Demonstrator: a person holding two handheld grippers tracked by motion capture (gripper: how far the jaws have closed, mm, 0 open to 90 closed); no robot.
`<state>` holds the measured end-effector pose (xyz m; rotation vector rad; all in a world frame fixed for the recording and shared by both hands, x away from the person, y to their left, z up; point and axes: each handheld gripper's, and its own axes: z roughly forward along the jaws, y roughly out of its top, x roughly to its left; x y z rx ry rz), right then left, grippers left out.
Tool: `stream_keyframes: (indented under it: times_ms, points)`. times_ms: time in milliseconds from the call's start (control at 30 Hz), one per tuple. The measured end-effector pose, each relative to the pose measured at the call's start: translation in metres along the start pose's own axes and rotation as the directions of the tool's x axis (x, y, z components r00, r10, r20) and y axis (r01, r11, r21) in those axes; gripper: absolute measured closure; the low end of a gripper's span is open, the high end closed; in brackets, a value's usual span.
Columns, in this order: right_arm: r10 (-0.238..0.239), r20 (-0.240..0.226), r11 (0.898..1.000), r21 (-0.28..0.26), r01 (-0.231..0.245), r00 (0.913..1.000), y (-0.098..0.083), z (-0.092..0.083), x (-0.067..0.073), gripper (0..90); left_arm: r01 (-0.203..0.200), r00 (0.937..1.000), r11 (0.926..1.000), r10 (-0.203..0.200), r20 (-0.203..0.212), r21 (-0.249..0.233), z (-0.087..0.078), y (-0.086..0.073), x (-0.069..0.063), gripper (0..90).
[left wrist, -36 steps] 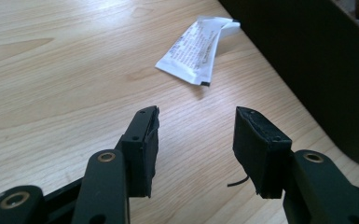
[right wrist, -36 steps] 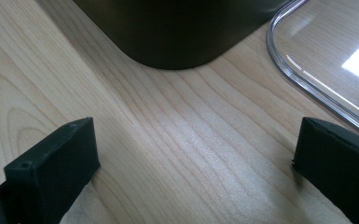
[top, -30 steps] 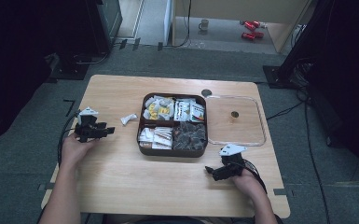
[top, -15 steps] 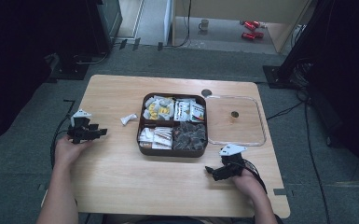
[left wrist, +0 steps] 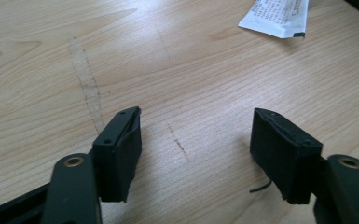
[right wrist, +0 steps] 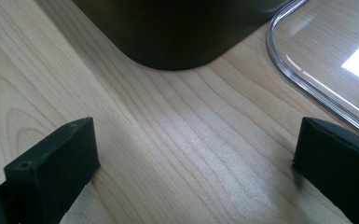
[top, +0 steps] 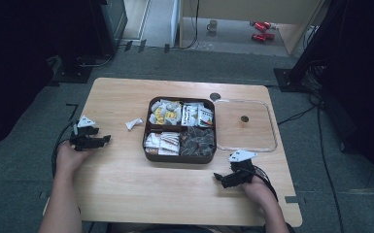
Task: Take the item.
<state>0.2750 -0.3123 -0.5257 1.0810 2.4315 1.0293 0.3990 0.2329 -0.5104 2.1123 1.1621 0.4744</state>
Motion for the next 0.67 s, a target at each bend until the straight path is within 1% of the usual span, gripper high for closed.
stream_keyframes:
  times_ms: [67,167,267,433,467,500,533,567,633,667]
  points:
    - [0.000,0.000,1.000,0.000,0.000,1.0000,0.0000,0.0000,0.0000,0.0,0.001,1.0000,0.9998,-0.001,-0.002,-0.021,0.0006,-0.0028,-0.0002,29.6]
    - [0.000,0.000,1.000,0.000,0.000,1.0000,0.0000,0.0000,0.0000,0.0,0.005,1.0000,0.9996,-0.005,-0.005,-0.026,0.0009,-0.0035,-0.0004,28.4]
    - [0.000,0.000,1.000,0.000,0.000,1.0000,0.0000,0.0000,0.0000,0.0,0.009,0.9999,0.9987,-0.010,-0.010,-0.051,0.0023,-0.0061,-0.0014,26.5]
    - [0.000,0.000,1.000,0.000,0.000,1.0000,0.0000,0.0000,0.0000,0.0,0.017,0.9996,0.9987,-0.018,-0.022,-0.047,0.0028,-0.0058,-0.0018,24.0]
    - [0.001,0.000,1.000,0.000,-0.001,1.0000,0.0000,0.0000,0.0000,0.0,0.027,0.9989,0.9988,-0.029,-0.036,-0.041,0.0033,-0.0054,-0.0018,22.2]
    - [0.000,0.000,1.000,0.000,0.000,1.0000,0.0000,0.0000,0.0000,0.0,0.045,0.9975,0.9983,-0.047,-0.052,-0.036,0.0041,-0.0050,-0.0021,17.1]
    - [0.000,0.000,1.000,0.000,0.000,1.0000,0.0000,0.0000,0.0000,0.0,0.072,0.9942,0.9971,-0.074,-0.078,-0.027,0.0053,-0.0045,-0.0022,13.1]
    - [0.000,0.000,1.000,0.000,0.000,1.0000,0.0000,0.0000,0.0000,0.0,0.082,0.9924,0.9963,-0.084,-0.090,-0.023,0.0057,-0.0043,-0.0021,8.9]
    - [0.000,0.000,1.000,0.000,0.000,1.0000,0.0000,0.0000,0.0000,0.0,0.094,0.9901,0.9954,-0.095,-0.103,-0.019,0.0061,-0.0039,-0.0033,6.7]
    - [0.000,0.000,1.000,0.000,0.000,1.0000,0.0001,0.0001,-0.0001,0.0,0.108,0.9872,0.9940,-0.109,-0.116,-0.021,0.0062,-0.0038,-0.0050,6.6]
